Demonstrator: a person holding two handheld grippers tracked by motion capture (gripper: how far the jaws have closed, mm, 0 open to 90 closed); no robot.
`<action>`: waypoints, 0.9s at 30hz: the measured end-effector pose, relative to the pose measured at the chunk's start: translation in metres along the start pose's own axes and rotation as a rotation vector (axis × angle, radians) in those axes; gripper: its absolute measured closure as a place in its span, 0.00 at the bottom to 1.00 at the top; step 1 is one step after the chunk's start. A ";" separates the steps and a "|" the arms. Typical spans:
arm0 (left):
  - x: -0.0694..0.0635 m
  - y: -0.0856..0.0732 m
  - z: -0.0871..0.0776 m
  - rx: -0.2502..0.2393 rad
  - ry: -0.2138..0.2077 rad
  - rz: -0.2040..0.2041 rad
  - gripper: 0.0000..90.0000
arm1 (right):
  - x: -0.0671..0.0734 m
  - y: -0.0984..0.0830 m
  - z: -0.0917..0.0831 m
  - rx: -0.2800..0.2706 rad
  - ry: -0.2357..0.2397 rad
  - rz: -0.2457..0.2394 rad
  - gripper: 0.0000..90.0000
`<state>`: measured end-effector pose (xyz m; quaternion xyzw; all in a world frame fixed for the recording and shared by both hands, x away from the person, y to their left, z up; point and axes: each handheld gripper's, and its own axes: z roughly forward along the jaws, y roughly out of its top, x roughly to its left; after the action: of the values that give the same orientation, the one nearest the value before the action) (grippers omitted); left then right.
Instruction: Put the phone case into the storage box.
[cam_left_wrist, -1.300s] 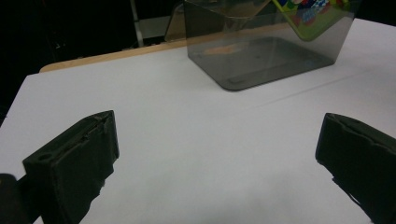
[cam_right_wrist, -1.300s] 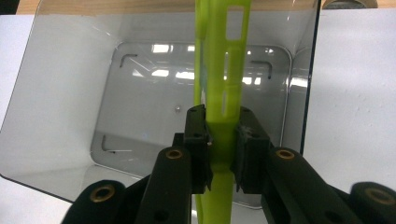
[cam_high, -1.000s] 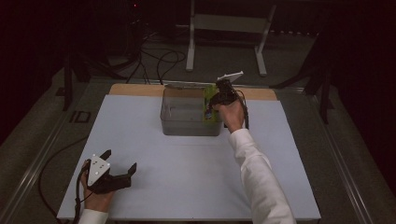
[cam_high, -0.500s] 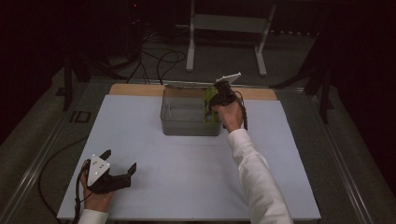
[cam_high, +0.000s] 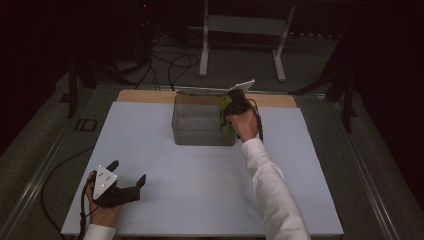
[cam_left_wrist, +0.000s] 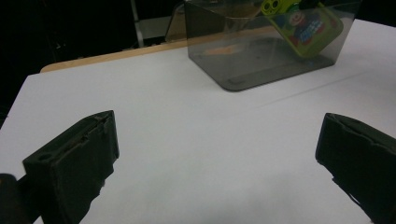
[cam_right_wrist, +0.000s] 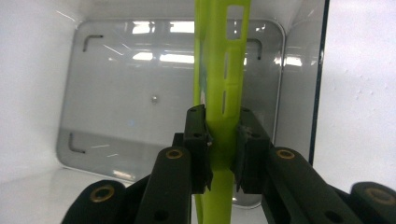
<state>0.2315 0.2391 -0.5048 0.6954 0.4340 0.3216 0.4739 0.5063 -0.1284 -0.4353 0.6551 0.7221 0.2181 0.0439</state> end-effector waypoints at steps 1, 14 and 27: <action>0.000 0.000 0.000 0.000 -0.001 0.000 0.00 | 0.000 0.000 0.000 0.002 -0.007 0.003 0.86; 0.000 0.000 0.000 -0.002 0.000 0.000 0.00 | -0.001 0.004 0.002 0.033 -0.017 0.018 0.86; 0.000 0.000 0.000 -0.002 -0.001 0.000 0.00 | -0.002 0.008 0.005 0.050 -0.047 0.021 0.85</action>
<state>0.2314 0.2395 -0.5046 0.6951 0.4334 0.3215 0.4749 0.5154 -0.1288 -0.4376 0.6683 0.7193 0.1849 0.0420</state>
